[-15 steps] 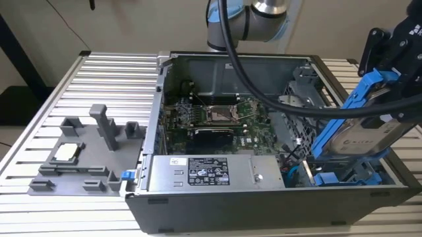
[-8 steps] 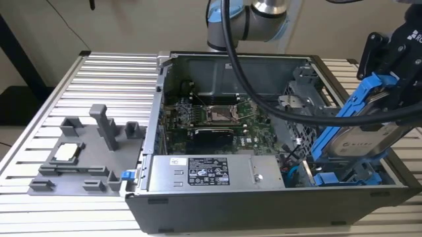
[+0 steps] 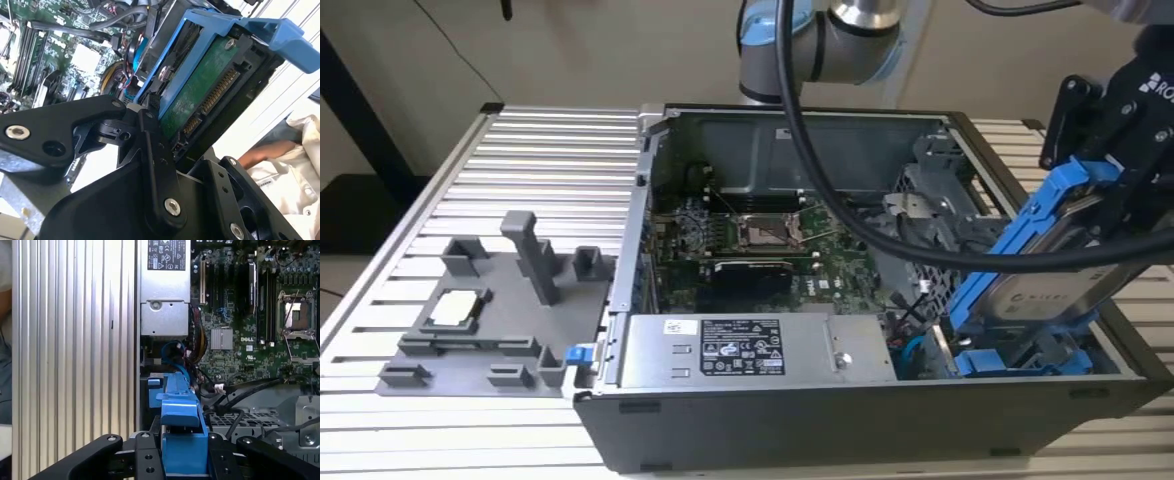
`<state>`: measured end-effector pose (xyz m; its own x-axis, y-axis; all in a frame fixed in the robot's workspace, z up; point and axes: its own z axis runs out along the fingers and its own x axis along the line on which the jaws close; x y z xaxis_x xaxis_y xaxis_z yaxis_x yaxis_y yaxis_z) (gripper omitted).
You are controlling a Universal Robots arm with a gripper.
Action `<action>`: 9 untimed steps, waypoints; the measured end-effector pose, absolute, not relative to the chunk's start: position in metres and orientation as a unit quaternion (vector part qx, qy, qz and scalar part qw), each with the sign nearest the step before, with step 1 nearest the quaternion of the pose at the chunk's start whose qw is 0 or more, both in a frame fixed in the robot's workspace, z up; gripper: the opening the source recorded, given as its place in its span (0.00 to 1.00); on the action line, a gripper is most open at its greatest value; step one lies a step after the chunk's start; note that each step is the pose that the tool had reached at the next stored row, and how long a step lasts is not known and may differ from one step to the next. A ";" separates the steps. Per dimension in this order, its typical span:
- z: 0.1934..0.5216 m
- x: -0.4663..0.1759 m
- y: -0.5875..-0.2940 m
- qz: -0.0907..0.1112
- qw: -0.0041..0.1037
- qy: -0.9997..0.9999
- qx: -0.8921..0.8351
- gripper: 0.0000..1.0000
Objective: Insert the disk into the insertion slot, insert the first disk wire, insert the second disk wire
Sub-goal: 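Insert the disk into the insertion slot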
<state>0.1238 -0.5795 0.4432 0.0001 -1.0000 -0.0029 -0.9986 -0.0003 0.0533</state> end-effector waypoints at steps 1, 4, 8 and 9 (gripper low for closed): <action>0.443 0.124 -0.580 -0.020 0.018 -0.706 0.708 0.33; 0.441 0.126 -0.580 -0.020 0.018 -0.705 0.709 0.33; 0.436 0.128 -0.580 -0.020 0.018 -0.703 0.711 0.33; 0.435 0.128 -0.580 -0.020 0.018 -0.703 0.711 0.33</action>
<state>0.1285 -0.5797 0.4352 0.0121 -0.9999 -0.0030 -0.9985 -0.0122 0.0541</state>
